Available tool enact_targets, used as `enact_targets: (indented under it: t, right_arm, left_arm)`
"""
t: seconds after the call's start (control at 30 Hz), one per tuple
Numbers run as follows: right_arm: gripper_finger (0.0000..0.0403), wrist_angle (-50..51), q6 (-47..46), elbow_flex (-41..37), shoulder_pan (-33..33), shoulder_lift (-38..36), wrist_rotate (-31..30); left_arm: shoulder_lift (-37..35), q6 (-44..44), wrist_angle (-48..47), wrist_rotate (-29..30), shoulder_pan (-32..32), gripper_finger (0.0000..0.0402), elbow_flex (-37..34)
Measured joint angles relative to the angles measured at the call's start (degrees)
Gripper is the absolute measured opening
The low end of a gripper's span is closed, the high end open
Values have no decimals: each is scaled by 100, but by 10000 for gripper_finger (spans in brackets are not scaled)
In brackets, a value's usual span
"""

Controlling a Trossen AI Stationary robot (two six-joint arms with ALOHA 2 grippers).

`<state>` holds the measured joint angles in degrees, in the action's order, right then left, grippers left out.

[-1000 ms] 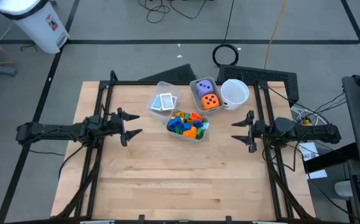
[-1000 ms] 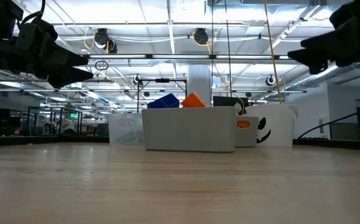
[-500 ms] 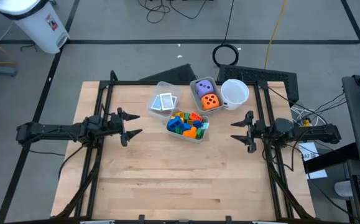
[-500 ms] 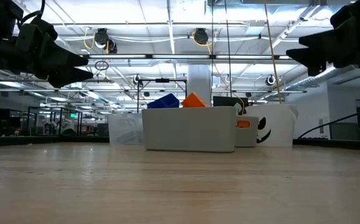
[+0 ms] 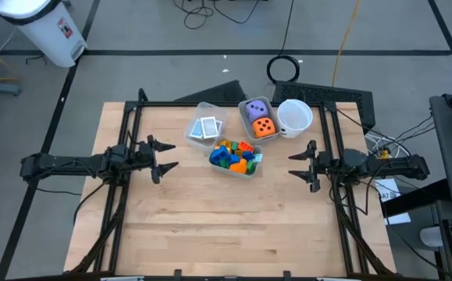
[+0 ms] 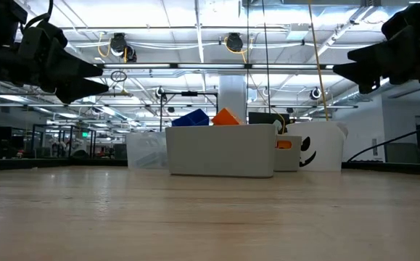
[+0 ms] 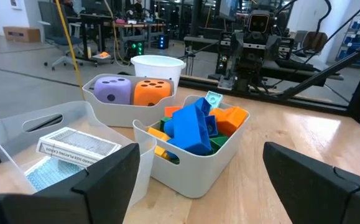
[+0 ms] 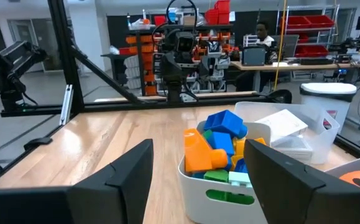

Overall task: Pick & Place Toys
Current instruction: Return to Home Position

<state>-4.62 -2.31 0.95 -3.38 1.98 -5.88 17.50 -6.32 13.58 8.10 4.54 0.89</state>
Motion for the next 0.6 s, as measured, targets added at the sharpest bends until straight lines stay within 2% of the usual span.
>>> enact_targets:
  t: [0.6]
  right_arm:
    - [226, -30, 0, -9, 0, 2, 0]
  left_arm:
    - [0, -1, 0, 0, 0, 349, 0]
